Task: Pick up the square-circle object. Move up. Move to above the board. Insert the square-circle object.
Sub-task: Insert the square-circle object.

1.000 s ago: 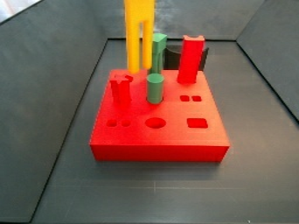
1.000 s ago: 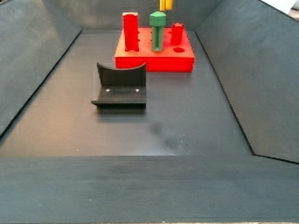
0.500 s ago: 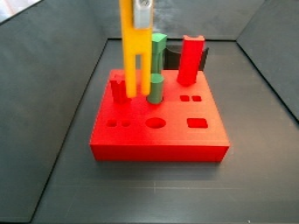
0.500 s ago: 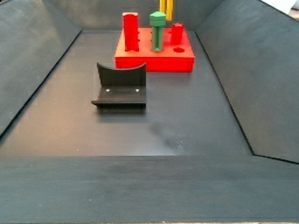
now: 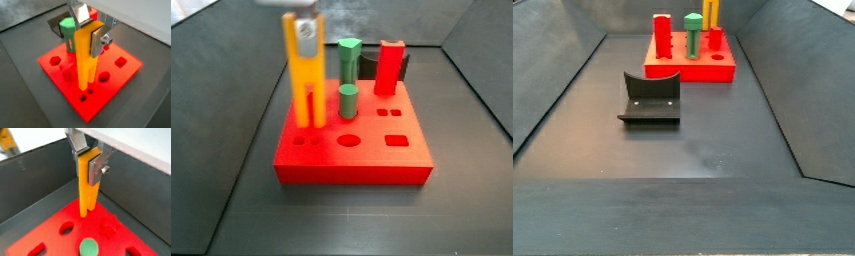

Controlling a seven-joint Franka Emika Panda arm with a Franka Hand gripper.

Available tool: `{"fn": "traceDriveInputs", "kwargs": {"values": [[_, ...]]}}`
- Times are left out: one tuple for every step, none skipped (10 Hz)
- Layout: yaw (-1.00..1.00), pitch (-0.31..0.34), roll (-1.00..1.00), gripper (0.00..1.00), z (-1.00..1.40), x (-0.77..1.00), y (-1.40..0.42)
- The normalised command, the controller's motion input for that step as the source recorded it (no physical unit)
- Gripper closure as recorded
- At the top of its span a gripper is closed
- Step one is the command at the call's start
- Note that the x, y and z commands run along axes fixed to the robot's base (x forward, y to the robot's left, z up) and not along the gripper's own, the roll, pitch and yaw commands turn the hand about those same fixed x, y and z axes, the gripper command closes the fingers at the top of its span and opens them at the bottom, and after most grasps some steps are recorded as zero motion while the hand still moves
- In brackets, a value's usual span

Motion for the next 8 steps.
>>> {"fn": "traceDriveInputs", "kwargs": {"values": [[-0.29, -0.04, 0.01, 1.0, -0.21, -0.23, -0.11], [-0.19, -0.11, 0.02, 1.0, -0.18, -0.04, 0.0], [-0.17, -0.163, 0.0, 1.0, -0.14, 0.03, 0.0], [-0.1, -0.191, 0.0, 1.0, -0.13, 0.19, 0.01], [-0.05, -0.171, 0.0, 1.0, -0.13, 0.16, 0.0], [0.0, -0.15, 0.0, 1.0, -0.11, 0.09, 0.0], [0.0, -0.096, 0.0, 1.0, -0.14, 0.01, 0.0], [0.0, -0.05, 0.0, 1.0, -0.14, 0.0, 0.0]]}}
